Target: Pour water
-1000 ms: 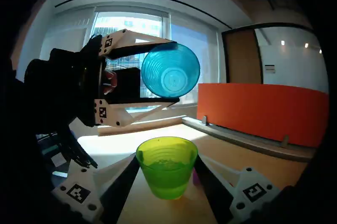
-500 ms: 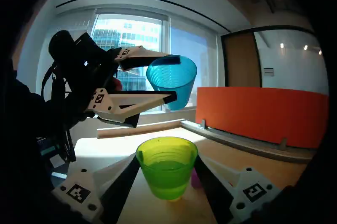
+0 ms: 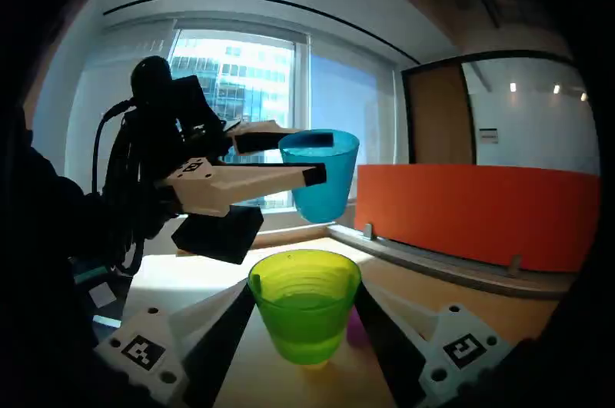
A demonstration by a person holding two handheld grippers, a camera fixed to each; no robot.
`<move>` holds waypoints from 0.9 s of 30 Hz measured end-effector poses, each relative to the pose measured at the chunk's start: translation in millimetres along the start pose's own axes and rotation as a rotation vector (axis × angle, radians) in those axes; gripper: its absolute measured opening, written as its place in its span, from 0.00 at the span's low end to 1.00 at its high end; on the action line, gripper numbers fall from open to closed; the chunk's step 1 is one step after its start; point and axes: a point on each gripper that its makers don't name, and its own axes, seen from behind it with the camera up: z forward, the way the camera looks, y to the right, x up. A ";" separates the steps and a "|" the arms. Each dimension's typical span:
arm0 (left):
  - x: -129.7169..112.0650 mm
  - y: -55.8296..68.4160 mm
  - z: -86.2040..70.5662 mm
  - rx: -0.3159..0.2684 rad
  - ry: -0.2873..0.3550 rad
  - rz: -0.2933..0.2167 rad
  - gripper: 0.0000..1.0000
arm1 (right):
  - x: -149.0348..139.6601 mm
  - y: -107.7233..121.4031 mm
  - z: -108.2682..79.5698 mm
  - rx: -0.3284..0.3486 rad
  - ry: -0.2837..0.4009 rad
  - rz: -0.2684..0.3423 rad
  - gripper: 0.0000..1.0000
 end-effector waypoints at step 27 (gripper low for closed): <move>-54.7 16.7 -4.4 -0.080 -0.098 -0.368 0.88 | -8.6 23.0 -15.4 -0.053 -0.032 0.014 0.89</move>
